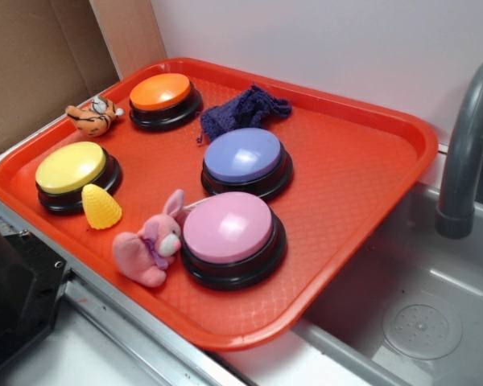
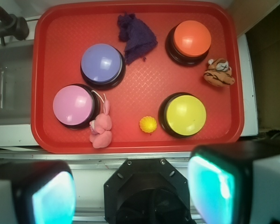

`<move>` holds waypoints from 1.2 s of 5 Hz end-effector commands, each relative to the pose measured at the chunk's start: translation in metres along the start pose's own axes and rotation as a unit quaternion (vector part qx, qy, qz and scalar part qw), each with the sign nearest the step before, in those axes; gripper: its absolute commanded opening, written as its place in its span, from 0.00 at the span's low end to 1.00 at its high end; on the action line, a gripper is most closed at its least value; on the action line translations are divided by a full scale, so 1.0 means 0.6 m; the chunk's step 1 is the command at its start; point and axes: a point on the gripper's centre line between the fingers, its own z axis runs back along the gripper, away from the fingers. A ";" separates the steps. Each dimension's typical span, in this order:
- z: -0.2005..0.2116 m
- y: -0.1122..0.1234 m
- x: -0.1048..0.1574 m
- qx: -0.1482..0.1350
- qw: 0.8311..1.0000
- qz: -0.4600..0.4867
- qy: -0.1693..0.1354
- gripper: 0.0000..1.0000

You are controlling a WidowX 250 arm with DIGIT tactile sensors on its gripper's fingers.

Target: Push the yellow button.

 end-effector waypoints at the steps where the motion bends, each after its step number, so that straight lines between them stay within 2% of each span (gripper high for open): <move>1: 0.000 0.000 0.000 0.000 1.000 0.000 0.000 1.00; 2: -0.055 0.049 0.038 0.031 0.999 0.025 -0.032 1.00; 3: -0.116 0.064 0.053 0.072 0.995 0.058 -0.040 1.00; 4: -0.198 0.091 0.056 0.066 0.994 0.083 -0.010 1.00; 5: -0.254 0.124 0.036 0.034 0.991 0.131 0.019 1.00; 6: -0.283 0.159 0.030 0.041 0.989 0.133 0.053 1.00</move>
